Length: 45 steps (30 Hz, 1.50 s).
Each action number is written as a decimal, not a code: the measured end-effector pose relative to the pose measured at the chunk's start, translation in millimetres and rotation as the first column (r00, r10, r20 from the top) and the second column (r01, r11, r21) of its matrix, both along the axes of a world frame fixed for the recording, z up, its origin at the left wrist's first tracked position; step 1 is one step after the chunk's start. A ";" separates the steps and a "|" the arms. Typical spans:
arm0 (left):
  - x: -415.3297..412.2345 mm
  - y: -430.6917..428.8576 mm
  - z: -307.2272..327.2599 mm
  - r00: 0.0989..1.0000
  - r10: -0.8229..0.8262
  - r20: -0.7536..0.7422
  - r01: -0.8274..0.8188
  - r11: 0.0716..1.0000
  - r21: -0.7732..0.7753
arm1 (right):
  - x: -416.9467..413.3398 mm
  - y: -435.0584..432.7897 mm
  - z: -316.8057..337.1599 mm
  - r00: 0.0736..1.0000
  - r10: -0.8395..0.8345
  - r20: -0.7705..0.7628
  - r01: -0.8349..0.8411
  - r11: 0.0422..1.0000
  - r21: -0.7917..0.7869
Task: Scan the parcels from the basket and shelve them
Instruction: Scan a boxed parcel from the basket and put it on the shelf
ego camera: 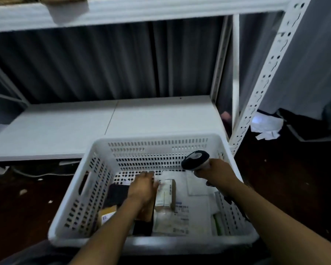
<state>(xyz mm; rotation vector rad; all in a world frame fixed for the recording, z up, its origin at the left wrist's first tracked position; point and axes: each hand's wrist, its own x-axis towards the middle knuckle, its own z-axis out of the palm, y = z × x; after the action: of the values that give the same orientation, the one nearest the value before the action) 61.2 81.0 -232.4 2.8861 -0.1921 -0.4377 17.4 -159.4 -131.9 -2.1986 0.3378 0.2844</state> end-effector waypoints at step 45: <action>-52.9 -27.3 177.9 0.908 0.083 -0.411 -0.404 -0.089 -0.910 | -22.3 41.9 118.2 0.934 -0.263 0.243 0.007 0.691 0.723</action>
<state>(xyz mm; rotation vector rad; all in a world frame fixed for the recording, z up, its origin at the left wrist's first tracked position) 8.3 53.7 -54.5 1.2211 0.0898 -0.3054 -4.9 -117.4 -13.7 -1.3898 0.1571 -0.0512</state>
